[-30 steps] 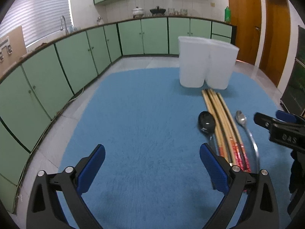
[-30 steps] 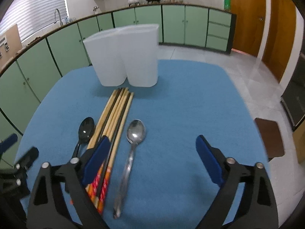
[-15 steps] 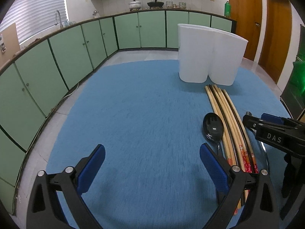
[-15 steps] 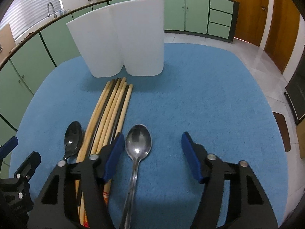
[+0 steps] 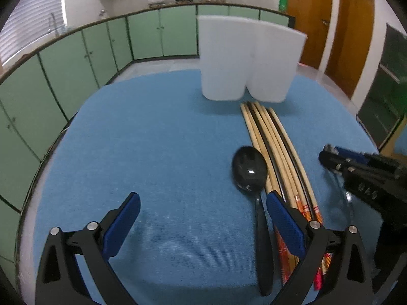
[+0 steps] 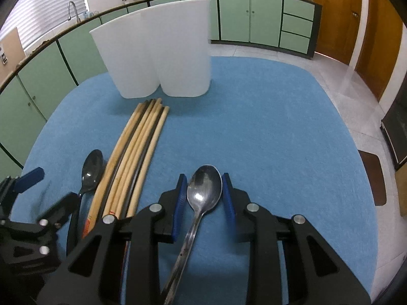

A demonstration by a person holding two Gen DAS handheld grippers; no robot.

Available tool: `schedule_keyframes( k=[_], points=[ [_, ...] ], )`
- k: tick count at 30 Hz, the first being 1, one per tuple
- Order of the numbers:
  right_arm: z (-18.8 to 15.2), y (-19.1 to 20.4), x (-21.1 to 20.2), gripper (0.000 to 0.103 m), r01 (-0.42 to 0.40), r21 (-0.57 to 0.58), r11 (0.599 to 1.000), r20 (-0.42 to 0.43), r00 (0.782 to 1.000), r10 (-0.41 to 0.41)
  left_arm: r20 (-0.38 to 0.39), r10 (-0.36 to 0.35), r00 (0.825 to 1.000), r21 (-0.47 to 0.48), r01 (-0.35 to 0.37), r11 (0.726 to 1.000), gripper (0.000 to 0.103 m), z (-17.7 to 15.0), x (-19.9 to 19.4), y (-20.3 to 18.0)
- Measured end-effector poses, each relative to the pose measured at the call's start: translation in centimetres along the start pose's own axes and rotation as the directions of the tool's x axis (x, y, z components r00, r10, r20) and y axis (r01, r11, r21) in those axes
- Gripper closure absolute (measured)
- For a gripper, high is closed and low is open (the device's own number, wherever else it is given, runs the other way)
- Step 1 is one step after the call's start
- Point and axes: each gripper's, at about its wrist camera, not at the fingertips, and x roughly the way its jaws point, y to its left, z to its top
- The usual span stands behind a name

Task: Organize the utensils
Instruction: 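Move the right tool down over the metal spoon and close on it, then grasp the black spoon with the left tool while the right tool lifts the metal spoon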

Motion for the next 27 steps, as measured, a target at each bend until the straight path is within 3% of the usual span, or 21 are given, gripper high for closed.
schedule_keyframes(
  k=[6, 14, 18, 21, 23, 27],
  points=[
    [0.2, -0.1, 0.1, 0.076, 0.004, -0.005, 1.000, 0.003, 1.000, -0.004, -0.057, 0.008, 0.998, 0.018, -0.007, 1.000, 0.005, 0.5, 1.7, -0.2],
    [-0.4, 0.4, 0.0, 0.076, 0.037, -0.039, 0.999, 0.013, 0.999, -0.036, -0.046, 0.068, 0.997, 0.005, -0.068, 0.998, 0.005, 0.4, 1.7, 1.4],
    [-0.1, 0.2, 0.3, 0.076, 0.057, -0.064, 0.996, 0.018, 0.998, -0.056, -0.049, 0.052, 0.997, -0.010, -0.053, 0.999, 0.005, 0.4, 1.6, 2.0],
    [-0.1, 0.0, 0.2, 0.066, 0.066, -0.080, 0.995, 0.019, 0.998, -0.065, -0.038, 0.050, 0.998, 0.000, -0.050, 0.999, 0.006, 0.6, 1.3, 2.2],
    [-0.1, -0.4, 0.1, 0.054, 0.051, -0.069, 0.996, 0.013, 0.999, -0.050, -0.032, 0.011, 0.999, -0.002, -0.011, 1.000, 0.006, 0.9, 1.2, 1.5],
    [0.1, -0.9, -0.2, 0.054, 0.043, -0.053, 0.998, 0.012, 0.999, -0.042, -0.030, 0.005, 1.000, 0.006, -0.005, 1.000, 0.006, 2.2, 1.9, 1.1]
  ],
)
